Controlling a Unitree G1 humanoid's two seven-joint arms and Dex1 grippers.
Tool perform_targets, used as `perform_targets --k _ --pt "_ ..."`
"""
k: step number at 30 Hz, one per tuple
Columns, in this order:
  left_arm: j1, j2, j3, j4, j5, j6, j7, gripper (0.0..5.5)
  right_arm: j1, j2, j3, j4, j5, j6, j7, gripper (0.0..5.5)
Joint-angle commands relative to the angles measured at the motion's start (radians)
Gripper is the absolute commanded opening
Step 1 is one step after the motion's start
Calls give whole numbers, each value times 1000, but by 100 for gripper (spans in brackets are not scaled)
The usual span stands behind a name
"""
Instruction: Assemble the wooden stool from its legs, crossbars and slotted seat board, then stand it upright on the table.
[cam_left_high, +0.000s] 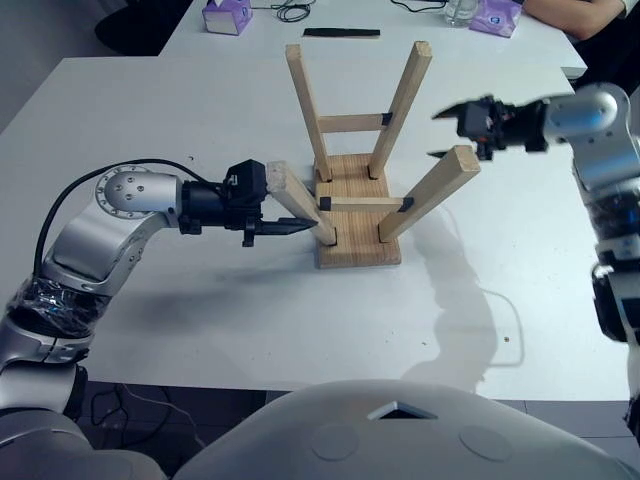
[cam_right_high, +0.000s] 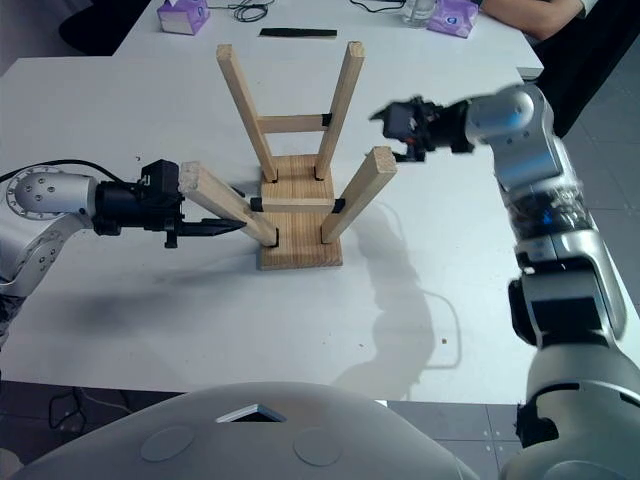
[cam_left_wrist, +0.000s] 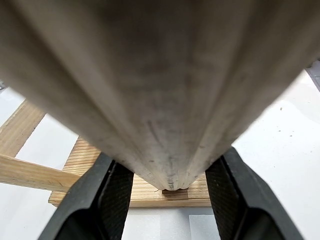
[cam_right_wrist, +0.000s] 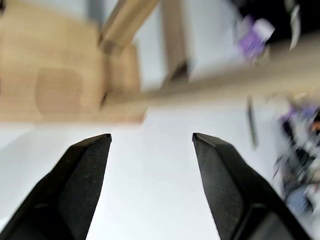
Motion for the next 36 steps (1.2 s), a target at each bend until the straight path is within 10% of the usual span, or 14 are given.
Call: perform_targets --k 1,10,17,25,36 --pt "93 20 -140 81 223 101 5 204 -245 196 56 146 -9 -45 54 299" --pt "83 8 -143 53 215 126 22 204 -485 288 14 363 -55 -43 -79 299" --pt "172 42 -104 -34 175 154 87 204 -409 173 -19 -86 -31 280 26 299" --pt "262 49 -73 -119 150 183 174 204 11 217 -33 -959 44 1122 -164 299" --pt "239 79 -52 -108 142 197 157 204 229 245 186 -1007 -3 1170 -365 299"
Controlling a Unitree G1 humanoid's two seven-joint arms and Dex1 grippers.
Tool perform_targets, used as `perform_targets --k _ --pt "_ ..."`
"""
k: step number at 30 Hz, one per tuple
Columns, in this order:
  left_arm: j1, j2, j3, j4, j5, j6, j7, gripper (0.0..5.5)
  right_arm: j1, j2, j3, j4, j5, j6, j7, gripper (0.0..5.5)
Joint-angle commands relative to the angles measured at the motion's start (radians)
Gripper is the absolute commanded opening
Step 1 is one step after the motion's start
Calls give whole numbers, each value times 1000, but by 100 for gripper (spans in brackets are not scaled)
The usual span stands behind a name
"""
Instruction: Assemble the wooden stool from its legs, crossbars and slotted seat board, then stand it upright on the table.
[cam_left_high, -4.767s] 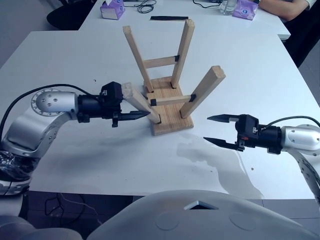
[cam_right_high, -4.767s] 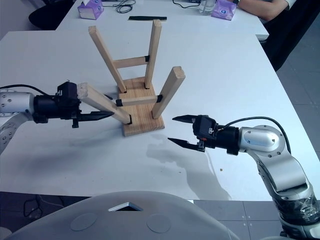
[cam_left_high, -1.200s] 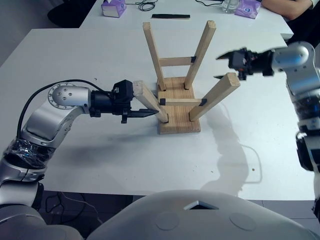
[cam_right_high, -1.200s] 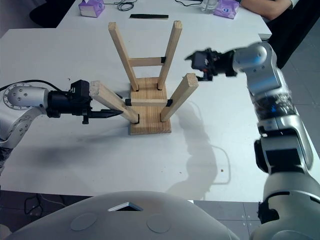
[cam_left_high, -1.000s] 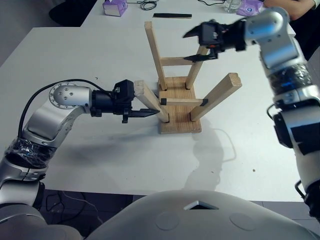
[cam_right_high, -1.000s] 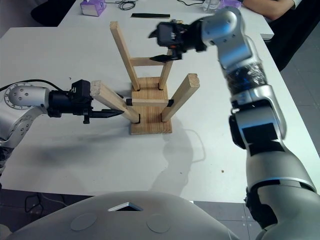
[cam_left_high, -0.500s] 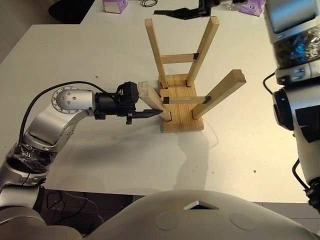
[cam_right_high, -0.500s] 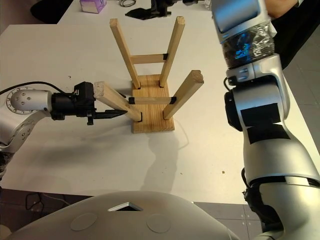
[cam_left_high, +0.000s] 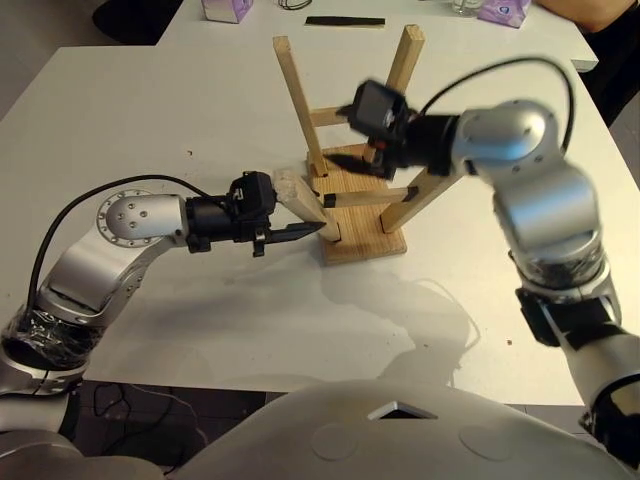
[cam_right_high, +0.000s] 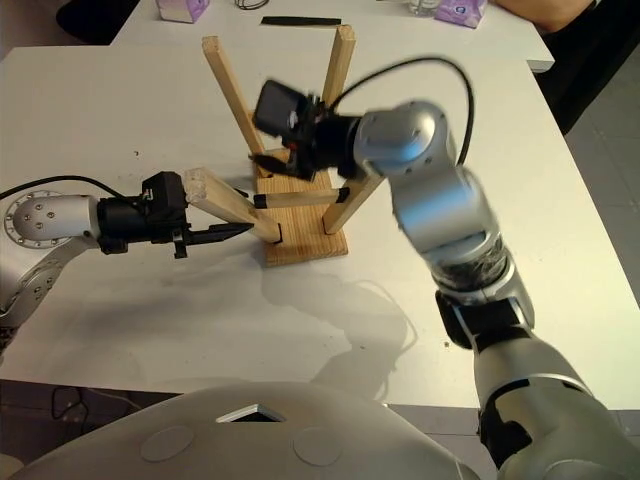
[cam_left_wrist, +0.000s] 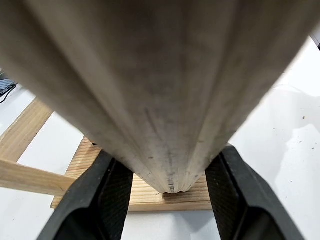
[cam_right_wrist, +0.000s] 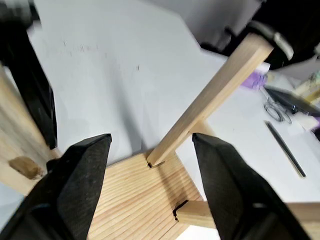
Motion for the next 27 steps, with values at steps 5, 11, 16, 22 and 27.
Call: perform_targets --k 5,11,16,22,27 --pt "54 61 -100 103 130 198 -36 204 4 -38 136 125 -30 -113 -62 299" --pt "-10 50 -117 181 137 215 -82 204 -52 -59 135 233 -44 -209 -65 299" --pt "-66 29 -134 237 129 228 -108 204 -101 -43 120 360 -54 -283 -85 299" --pt "-92 25 -153 281 146 209 -124 204 -146 -30 146 512 -73 -393 -74 299" --pt "-85 21 -169 299 166 194 -124 204 -89 -130 277 448 -6 -405 210 299"
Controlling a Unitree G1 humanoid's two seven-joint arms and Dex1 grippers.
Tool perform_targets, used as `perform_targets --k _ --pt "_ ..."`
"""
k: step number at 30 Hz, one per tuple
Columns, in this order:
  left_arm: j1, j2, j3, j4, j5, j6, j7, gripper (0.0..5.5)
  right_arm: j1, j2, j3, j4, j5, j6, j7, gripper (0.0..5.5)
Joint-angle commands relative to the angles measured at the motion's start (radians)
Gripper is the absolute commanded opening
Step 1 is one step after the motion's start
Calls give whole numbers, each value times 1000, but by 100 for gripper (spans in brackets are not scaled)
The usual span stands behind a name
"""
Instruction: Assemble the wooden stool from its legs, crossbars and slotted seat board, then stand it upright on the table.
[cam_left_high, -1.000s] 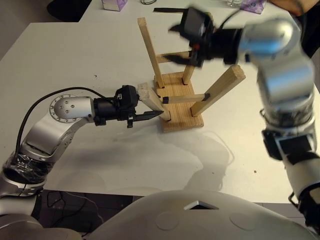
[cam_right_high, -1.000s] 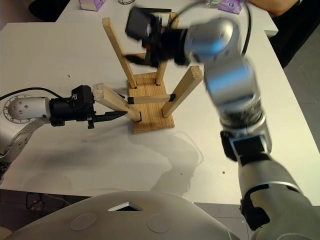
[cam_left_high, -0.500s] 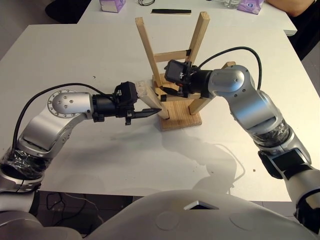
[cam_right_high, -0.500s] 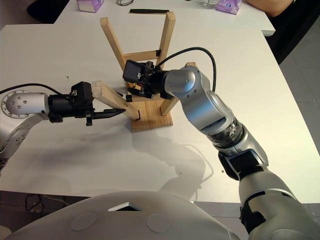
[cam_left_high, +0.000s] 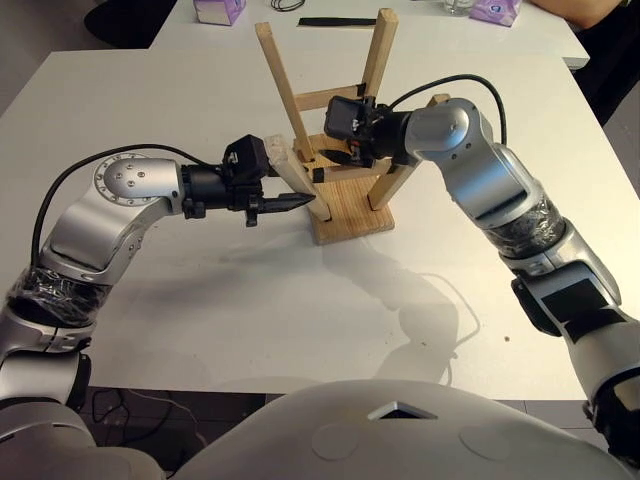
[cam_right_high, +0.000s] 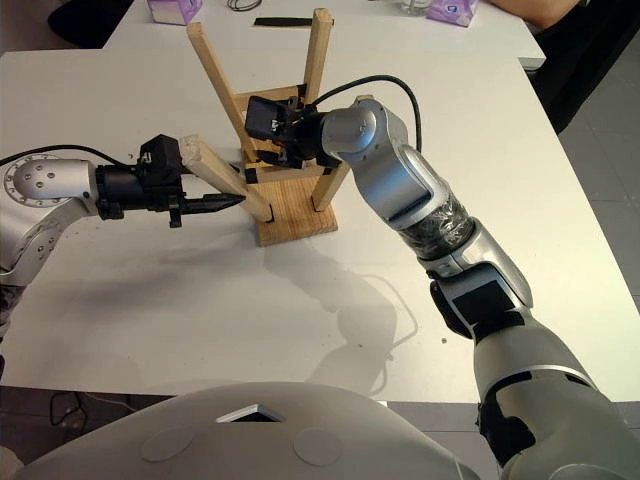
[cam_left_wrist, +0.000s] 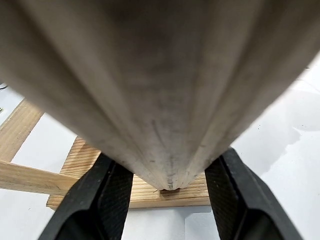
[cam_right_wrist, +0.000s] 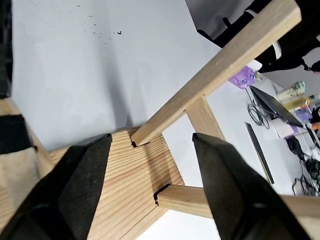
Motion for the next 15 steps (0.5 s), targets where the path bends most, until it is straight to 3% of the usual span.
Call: perform_targets --k 1,4,15 --pt "110 49 -120 103 158 123 -57 204 76 -132 121 -55 56 24 278 299" --pt "113 53 -123 108 168 116 -59 204 80 -159 140 -86 74 25 351 299" --pt "38 43 -140 163 212 98 -92 204 147 -169 137 -139 86 55 344 299"
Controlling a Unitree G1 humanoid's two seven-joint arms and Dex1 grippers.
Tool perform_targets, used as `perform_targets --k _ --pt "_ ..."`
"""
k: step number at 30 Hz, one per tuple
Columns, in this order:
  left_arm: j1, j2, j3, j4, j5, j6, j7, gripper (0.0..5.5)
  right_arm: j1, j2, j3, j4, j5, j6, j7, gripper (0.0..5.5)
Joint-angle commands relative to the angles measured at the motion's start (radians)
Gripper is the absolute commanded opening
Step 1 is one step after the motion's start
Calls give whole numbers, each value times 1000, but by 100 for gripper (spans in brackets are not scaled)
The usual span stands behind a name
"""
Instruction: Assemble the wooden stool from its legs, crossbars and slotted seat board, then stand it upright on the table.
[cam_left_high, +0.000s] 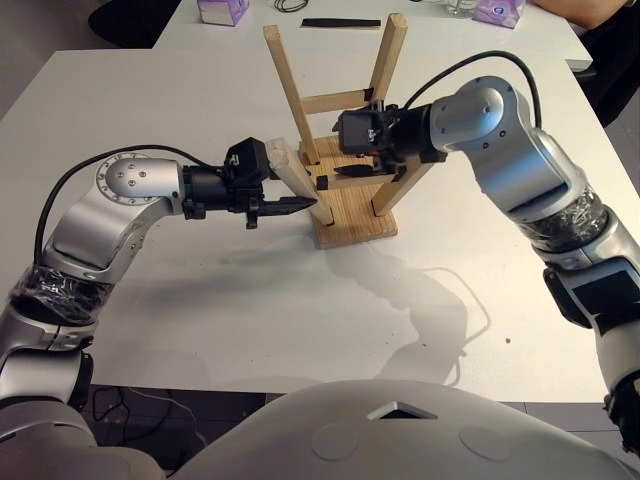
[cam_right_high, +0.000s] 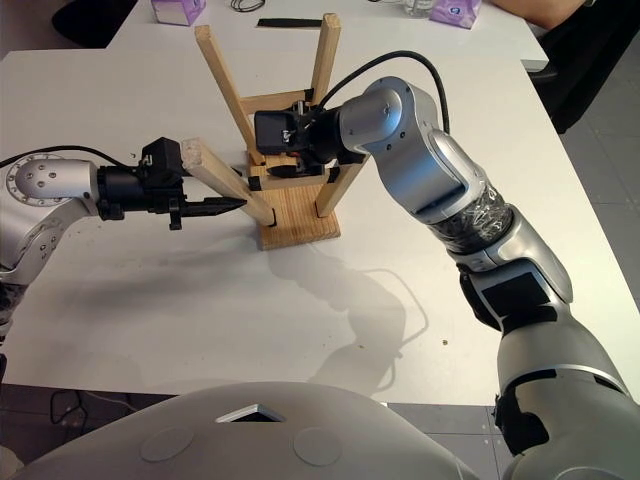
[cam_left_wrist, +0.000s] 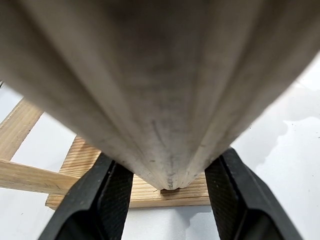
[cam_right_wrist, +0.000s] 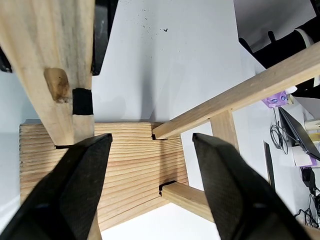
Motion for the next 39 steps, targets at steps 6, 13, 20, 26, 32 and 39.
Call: perform_targets --k 6,13,20,26,32,39 --pt "-5 30 -151 134 226 98 -60 204 201 -12 79 -16 78 90 88 299" --pt "61 90 -122 10 163 80 -112 204 192 -15 -74 -156 180 193 82 299" --pt "89 139 -78 -26 134 47 -169 204 -160 39 -625 -22 456 417 -59 299" --pt "106 170 -29 -60 80 28 -254 204 -129 -39 -732 282 398 178 -147 299" --pt "94 160 25 -74 -6 6 -381 204 285 -68 -553 228 410 -12 56 299" --pt "208 112 35 -95 -3 -49 -407 205 506 -57 -539 -15 566 81 109 299"
